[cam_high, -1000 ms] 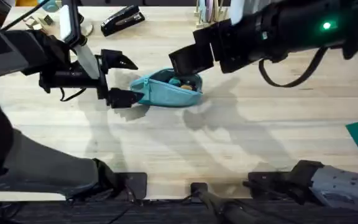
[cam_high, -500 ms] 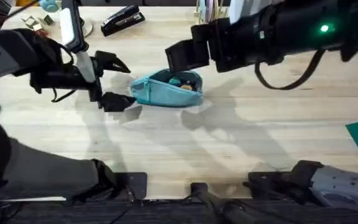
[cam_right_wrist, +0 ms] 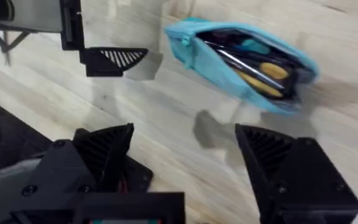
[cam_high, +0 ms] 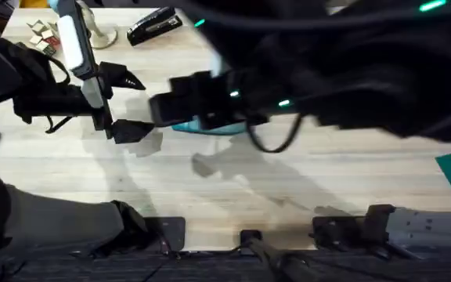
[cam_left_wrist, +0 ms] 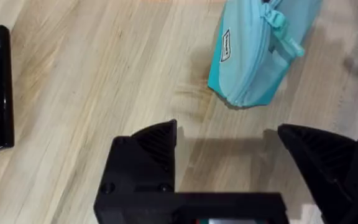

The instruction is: Unzip the bag, pick up the pens from the table one at a time and place them inside, then zip the bag closed.

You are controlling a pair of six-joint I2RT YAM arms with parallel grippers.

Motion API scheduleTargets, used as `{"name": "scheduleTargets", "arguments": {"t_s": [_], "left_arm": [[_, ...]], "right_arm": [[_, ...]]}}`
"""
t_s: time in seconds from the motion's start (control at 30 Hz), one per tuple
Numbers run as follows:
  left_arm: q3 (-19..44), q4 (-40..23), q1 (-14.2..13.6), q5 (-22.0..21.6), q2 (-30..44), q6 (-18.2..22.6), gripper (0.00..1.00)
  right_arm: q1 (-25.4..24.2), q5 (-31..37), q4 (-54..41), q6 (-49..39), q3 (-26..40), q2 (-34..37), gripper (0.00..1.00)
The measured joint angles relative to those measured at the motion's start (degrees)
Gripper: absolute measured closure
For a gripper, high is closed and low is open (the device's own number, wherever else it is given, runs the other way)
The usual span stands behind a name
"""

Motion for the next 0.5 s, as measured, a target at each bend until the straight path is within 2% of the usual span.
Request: {"name": "scheduleTargets", "arguments": {"t_s": [0.27,0.5], "left_arm": [[0.0,-0.2,0.0,0.0,0.0,0.1,0.007],[0.0,-0.2,0.0,0.0,0.0,0.1,0.008]], "right_arm": [[3.6,0.8,6.2,3.4,0.0,7.0,0.004],[4.0,0.8,9.5,7.2,0.0,12.1,0.009]]}}
